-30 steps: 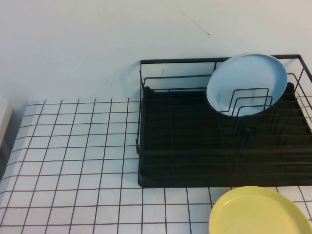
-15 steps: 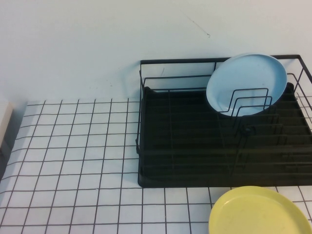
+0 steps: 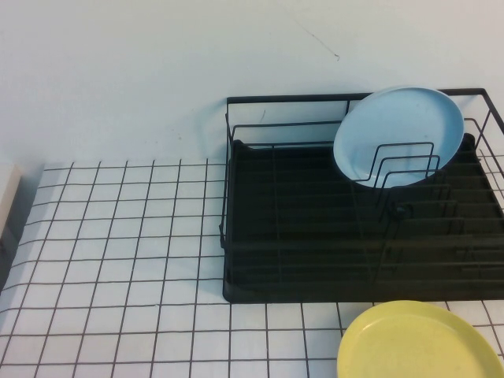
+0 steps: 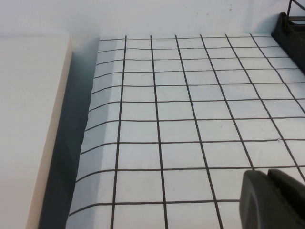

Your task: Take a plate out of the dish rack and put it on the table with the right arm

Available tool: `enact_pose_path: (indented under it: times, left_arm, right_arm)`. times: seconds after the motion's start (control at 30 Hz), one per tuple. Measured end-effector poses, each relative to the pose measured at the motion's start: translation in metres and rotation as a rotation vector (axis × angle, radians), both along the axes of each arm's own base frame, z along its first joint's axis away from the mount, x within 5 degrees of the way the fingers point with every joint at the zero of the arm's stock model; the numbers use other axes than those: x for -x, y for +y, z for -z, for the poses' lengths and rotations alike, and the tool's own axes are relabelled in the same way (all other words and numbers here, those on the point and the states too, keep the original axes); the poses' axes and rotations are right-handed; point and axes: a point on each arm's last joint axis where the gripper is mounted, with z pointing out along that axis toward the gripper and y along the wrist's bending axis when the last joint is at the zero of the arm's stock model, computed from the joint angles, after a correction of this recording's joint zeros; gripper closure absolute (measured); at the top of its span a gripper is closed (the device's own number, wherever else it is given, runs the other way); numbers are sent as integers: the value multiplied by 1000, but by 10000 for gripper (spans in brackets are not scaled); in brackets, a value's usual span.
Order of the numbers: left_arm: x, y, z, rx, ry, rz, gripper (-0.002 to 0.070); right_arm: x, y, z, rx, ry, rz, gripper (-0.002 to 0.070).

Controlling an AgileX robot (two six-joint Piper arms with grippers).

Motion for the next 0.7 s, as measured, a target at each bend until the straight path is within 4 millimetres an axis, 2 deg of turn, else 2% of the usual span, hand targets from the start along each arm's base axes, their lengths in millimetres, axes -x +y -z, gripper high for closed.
enact_pose_path:
  times: [0.3,0.43,0.53,0.7]
  left_arm:
    - [0,0,0,-4,0,1,678]
    - [0,0,0,-4,0,1,678]
    - [0,0,0,-4,0,1,678]
    - [0,0,0,-4,0,1,678]
  right_arm:
    - [1,1,2,-2,-9,-16,677]
    - [5,4,5,-10,-91,-55,677]
    - [8,1,13,20,-171,-48,678]
    - [18,-4,45,101,-221,-50,678]
